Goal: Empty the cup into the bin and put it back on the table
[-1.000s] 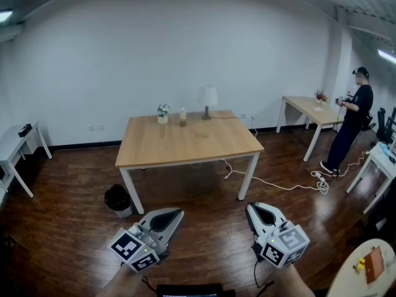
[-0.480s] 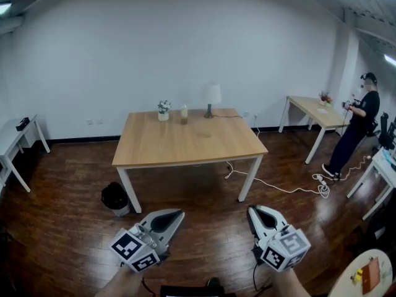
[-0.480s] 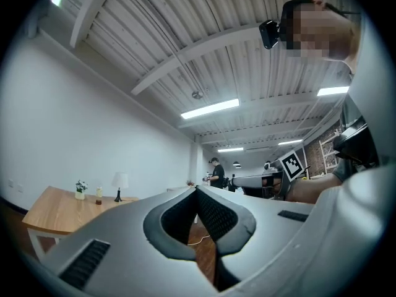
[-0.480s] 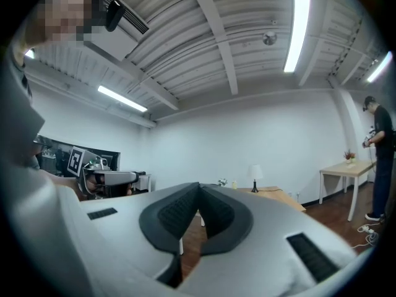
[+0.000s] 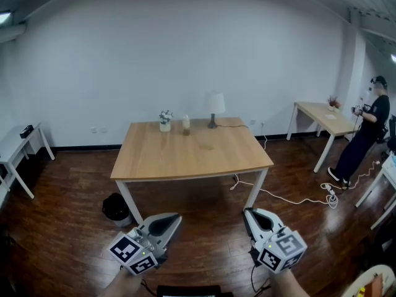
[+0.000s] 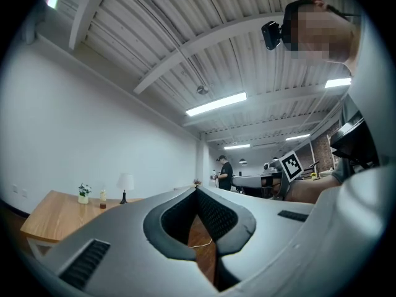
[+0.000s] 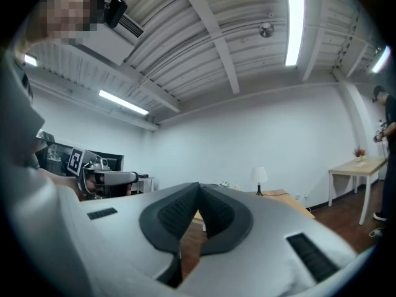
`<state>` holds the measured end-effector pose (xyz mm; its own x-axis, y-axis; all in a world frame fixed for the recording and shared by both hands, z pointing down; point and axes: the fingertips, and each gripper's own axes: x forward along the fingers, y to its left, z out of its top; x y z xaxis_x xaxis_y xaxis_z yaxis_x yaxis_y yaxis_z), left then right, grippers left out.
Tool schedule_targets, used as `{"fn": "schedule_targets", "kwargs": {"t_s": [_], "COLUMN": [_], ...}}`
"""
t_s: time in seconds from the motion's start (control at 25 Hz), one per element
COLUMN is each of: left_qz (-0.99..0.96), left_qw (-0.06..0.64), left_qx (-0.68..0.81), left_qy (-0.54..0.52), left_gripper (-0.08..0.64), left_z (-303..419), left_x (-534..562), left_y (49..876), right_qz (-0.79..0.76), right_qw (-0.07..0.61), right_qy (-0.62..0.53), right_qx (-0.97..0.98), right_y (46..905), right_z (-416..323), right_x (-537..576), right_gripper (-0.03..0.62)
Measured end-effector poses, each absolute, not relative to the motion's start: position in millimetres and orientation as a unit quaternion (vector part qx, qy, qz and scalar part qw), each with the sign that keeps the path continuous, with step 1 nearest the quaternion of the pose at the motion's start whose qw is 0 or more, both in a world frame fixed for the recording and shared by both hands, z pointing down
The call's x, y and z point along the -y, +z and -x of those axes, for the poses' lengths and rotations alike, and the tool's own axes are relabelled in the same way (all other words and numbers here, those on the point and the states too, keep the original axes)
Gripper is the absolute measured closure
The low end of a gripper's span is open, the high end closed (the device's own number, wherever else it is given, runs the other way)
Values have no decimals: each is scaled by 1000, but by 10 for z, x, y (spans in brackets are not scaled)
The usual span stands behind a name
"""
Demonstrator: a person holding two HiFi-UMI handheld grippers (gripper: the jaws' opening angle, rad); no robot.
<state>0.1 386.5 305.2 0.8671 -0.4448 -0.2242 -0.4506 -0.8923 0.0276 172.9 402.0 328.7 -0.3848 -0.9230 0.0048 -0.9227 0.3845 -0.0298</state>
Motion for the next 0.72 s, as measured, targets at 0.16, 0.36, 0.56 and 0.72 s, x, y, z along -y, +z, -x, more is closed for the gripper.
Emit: {"fn": "schedule_targets", "kwargs": {"t_s": [0.16, 0.36, 0.56, 0.72], "left_qz": [965, 963, 962, 959], "left_qw": [23, 24, 21, 24], "left_qx": [-237, -243, -247, -258], "left_qy": [114, 116, 118, 116], "left_gripper": [566, 566, 566, 566], "left_z": [-184, -414, -655, -793], "left_x": [-3639, -3343, -3111, -2942], "left_y": [2988, 2981, 2989, 3003], "right_qz": [547, 536, 527, 522], "right_qw": [11, 13, 6, 10], "right_qy": [-15, -12, -14, -17], "right_qx": [-837, -844, -850, -853], "right_y": [3267, 3251, 3292, 3313], "right_z": [-1902, -2096, -2289, -2442], "right_x": [-3741, -3470, -3243, -3037], "right_gripper": [591, 591, 591, 591]}}
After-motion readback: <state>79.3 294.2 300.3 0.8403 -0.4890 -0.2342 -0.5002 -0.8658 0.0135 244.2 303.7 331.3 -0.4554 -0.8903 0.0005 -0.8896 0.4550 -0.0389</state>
